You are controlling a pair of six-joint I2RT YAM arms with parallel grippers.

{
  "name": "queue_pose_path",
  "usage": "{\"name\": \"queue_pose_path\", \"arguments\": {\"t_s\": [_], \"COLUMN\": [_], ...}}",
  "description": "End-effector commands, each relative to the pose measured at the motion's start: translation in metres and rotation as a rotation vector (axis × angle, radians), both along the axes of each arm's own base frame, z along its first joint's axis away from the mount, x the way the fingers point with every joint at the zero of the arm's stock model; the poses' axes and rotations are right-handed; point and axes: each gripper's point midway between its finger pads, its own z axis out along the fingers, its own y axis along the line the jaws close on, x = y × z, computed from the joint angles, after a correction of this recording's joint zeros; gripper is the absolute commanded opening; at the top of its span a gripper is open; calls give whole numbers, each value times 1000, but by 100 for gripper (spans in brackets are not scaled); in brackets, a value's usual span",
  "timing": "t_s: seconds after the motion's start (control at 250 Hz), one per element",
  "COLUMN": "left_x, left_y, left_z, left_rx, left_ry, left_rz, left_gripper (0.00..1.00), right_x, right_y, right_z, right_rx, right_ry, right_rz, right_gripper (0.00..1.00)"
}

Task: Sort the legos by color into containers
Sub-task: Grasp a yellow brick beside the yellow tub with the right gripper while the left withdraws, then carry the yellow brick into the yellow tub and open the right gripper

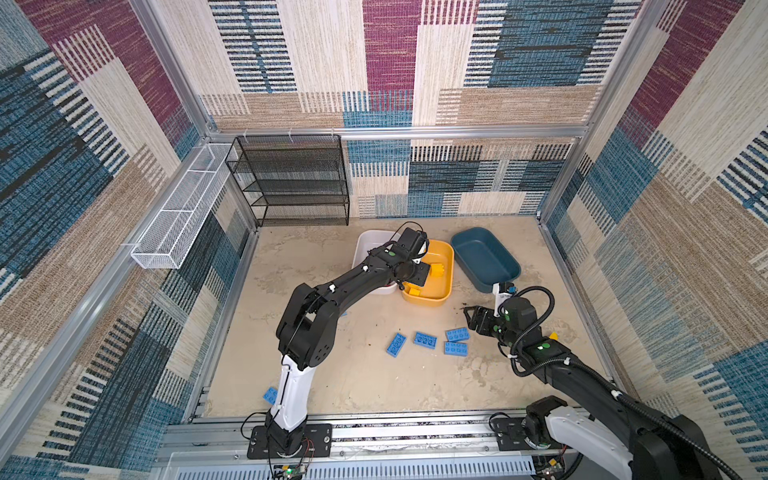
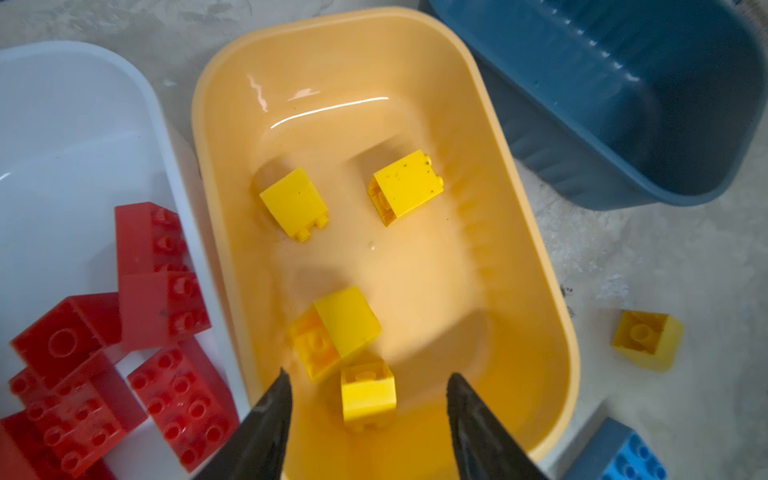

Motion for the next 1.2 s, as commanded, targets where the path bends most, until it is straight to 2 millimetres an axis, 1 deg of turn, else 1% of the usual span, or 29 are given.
{"name": "queue_pose_path", "arguments": {"t_s": [0.0, 0.072, 0.132, 0.304, 0.368, 0.384, 0.44, 0.552, 0.72, 0.856, 0.944, 1.036, 1.148, 1.196], "left_x": [-13, -29, -44, -90, -106, -111, -122, -141, -163, -175, -180, -183, -185, -186], "left_y": [1, 2, 3, 13, 24, 25, 37, 59, 86, 103, 113, 122, 128, 130], "left_z": [23, 31, 36, 44, 45, 46, 46, 46, 47, 55, 58, 59, 60, 60], "left_rx": [-80, -122, -161, -228, -227, -230, -240, -259, -247, -254, -257, -255, -253, -251], "left_ry": [2, 17, 19, 13, 17, 18, 15, 3, -14, -39, -64, -91, -104, -105], "left_rz": [1, -9, -16, -35, -34, -39, -26, -3, 20, 39, 51, 71, 82, 84], "left_gripper": [64, 65, 65, 65, 65, 65, 64, 63, 63, 63, 63, 63, 63, 63], "right_x": [12, 18, 23, 40, 46, 47, 52, 56, 44, 34, 29, 28, 26, 24], "right_y": [-4, -13, -17, -18, -18, -19, -19, -14, -10, -9, -9, -10, -11, -11], "right_z": [0, -9, -16, -26, -28, -29, -32, -40, -57, -62, -62, -62, -67, -70], "right_rx": [-12, -56, -89, -126, -144, -151, -169, -185, -171, -151, -140, -156, -182, -187], "right_ry": [-28, -13, 3, 24, 30, 31, 40, 72, 109, 125, 129, 143, 166, 178], "right_rz": [-43, -86, -104, -104, -98, -99, -92, -58, -21, -16, -18, -24, -27, -23], "right_gripper": [80, 84, 84, 86, 87, 88, 89, 88, 81, 78, 75, 70, 58, 56]}}
